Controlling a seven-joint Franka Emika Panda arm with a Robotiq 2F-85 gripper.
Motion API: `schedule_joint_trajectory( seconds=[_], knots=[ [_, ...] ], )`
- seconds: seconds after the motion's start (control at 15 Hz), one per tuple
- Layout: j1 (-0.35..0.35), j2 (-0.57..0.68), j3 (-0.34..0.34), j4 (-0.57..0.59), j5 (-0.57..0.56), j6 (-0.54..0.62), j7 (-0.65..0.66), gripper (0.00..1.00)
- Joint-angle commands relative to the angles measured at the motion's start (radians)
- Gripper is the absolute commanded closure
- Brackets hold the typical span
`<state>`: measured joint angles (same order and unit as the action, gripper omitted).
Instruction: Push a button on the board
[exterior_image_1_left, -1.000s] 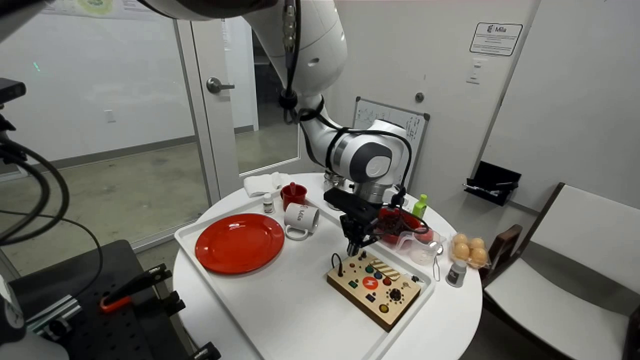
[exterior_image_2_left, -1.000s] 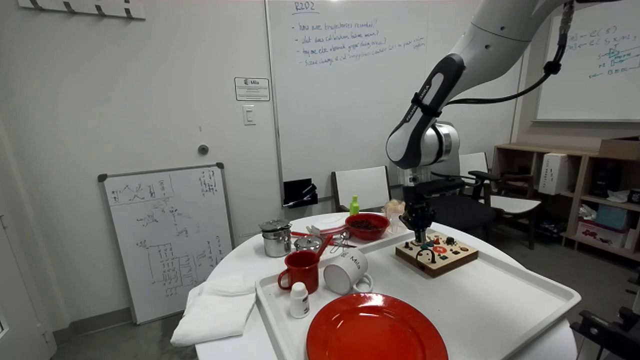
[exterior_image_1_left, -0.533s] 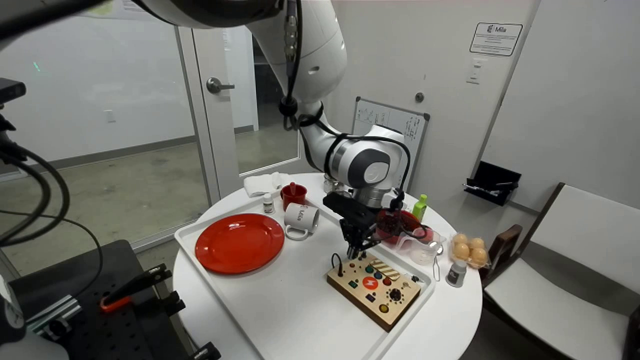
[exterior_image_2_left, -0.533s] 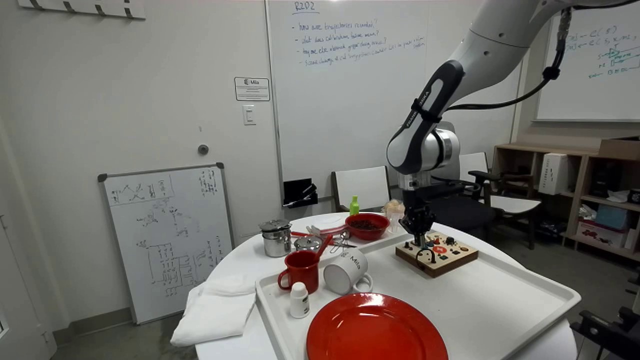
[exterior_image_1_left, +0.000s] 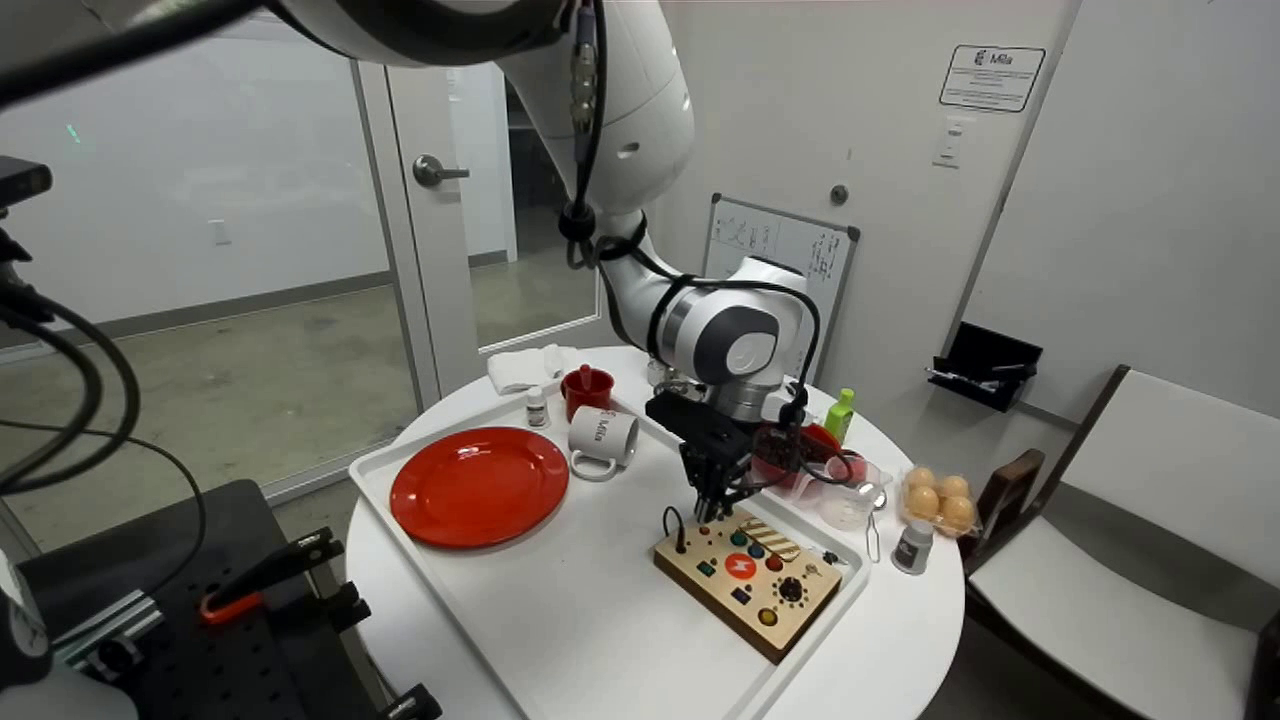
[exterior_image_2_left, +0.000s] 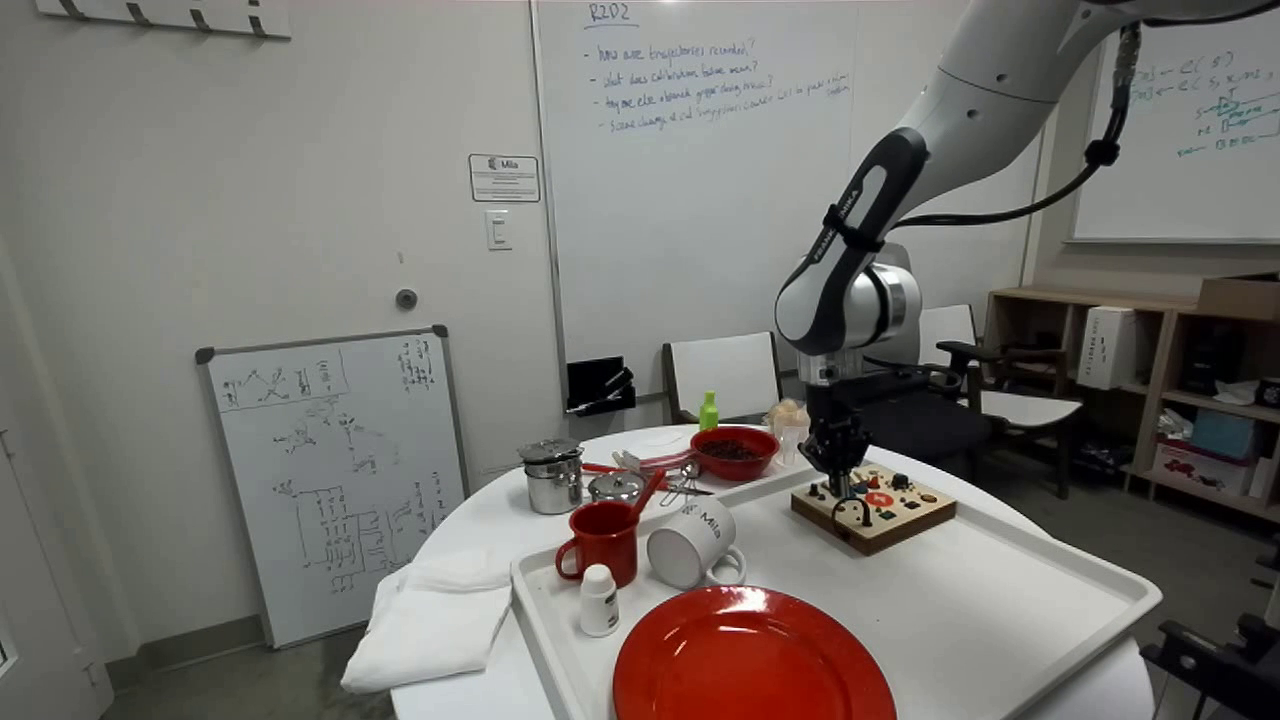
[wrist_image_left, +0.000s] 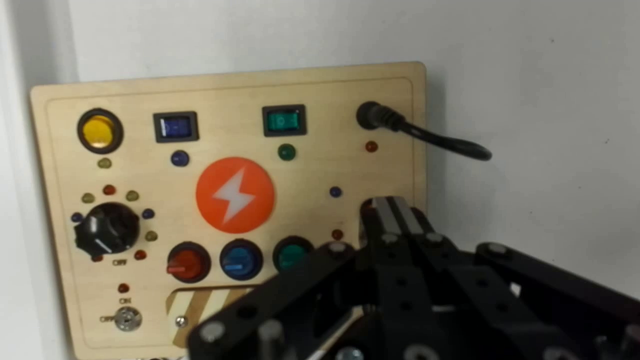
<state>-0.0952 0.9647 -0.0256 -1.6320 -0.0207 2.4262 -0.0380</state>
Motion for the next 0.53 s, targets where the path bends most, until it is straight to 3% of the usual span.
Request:
schedule_joint_trajectory(
  seconds=[0.0,0.47],
  knots=[
    [0.002,0.024,-0.003,0.030,0.012,0.011,0.009,1.00],
    [0.000,0.035,-0.002,0.042,0.014,0.006,0.007,1.00]
  ],
)
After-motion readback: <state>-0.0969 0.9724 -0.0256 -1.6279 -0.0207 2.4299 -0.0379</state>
